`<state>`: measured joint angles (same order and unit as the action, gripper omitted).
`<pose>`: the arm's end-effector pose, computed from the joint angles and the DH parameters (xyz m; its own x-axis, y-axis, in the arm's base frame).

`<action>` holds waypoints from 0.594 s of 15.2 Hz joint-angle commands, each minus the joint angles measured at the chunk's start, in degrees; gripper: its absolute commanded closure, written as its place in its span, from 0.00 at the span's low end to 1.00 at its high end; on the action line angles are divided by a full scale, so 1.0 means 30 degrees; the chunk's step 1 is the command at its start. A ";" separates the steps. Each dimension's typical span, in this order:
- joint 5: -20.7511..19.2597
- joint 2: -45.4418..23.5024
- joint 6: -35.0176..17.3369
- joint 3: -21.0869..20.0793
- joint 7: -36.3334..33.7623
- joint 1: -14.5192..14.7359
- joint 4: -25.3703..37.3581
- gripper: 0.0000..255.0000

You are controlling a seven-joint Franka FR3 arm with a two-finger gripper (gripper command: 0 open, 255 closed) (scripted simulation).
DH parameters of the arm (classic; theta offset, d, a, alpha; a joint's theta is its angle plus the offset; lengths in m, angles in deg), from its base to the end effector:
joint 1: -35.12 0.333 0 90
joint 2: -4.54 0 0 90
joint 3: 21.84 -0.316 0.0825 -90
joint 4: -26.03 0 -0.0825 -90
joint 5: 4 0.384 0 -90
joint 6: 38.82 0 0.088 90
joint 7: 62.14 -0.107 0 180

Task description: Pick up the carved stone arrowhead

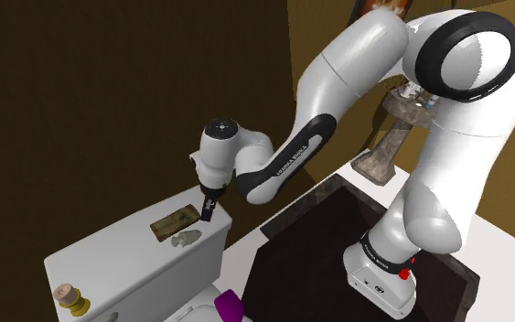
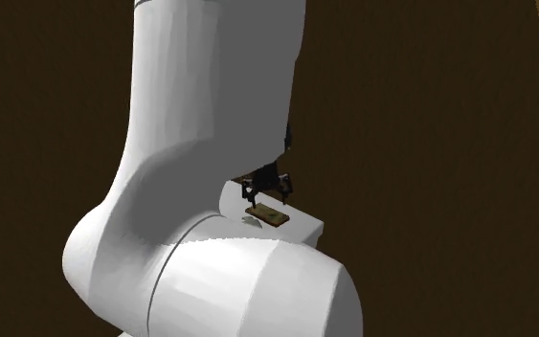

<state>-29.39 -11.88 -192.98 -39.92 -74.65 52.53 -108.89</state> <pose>0.4109 0.3147 0.2200 0.7062 0.7034 0.0807 0.6943 -0.7103 0.1159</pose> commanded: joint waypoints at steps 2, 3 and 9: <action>-0.1693 -0.2048 -0.0736 0.0584 -0.1142 0.1177 0.1307 0.00; -0.2150 -0.2707 -0.0930 0.0794 -0.1437 0.1588 0.1790 0.00; -0.4004 -0.6048 -0.1847 0.1881 -0.2599 0.3668 0.4414 0.00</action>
<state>-40.50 -28.45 -197.91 -34.98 -81.75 62.59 -96.71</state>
